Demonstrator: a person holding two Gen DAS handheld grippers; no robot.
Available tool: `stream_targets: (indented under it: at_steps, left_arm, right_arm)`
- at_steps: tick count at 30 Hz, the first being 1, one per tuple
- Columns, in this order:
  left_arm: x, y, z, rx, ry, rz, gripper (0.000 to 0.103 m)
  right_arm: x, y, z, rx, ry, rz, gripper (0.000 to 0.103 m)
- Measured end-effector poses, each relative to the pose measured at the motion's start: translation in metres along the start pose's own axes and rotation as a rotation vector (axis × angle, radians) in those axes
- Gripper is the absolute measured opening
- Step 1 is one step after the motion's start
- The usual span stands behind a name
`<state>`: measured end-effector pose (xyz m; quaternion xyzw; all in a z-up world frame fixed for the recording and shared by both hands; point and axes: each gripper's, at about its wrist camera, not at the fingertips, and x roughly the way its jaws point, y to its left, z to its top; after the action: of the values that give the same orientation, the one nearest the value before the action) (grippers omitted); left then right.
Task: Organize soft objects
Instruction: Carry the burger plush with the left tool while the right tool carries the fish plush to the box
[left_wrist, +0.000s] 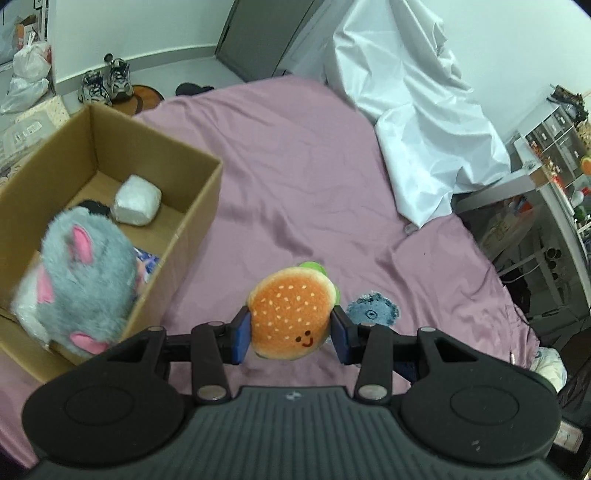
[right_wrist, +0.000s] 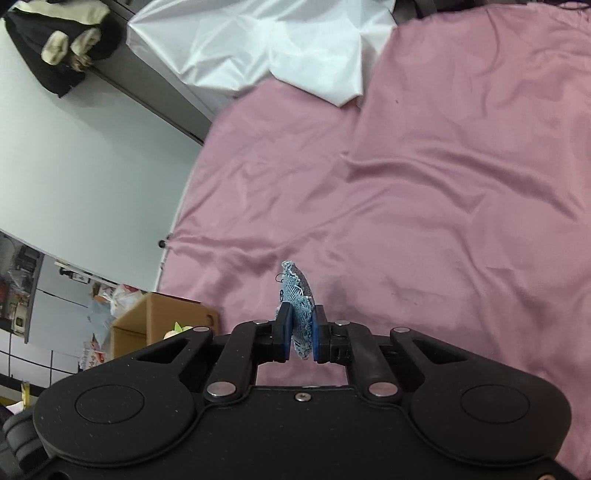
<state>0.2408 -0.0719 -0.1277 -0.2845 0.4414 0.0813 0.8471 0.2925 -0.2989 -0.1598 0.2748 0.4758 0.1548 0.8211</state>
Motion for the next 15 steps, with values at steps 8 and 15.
stream_targets:
  at_steps: [8, 15]
  left_arm:
    - [-0.031, 0.008, 0.010, 0.003, -0.052, -0.004, 0.043]
    - [-0.059, 0.023, 0.025, 0.006, -0.107, 0.009, 0.043]
  right_arm:
    - [-0.018, 0.011, -0.006, -0.008, -0.047, 0.038, 0.011]
    - [-0.032, 0.035, -0.012, -0.063, -0.085, 0.091, 0.011]
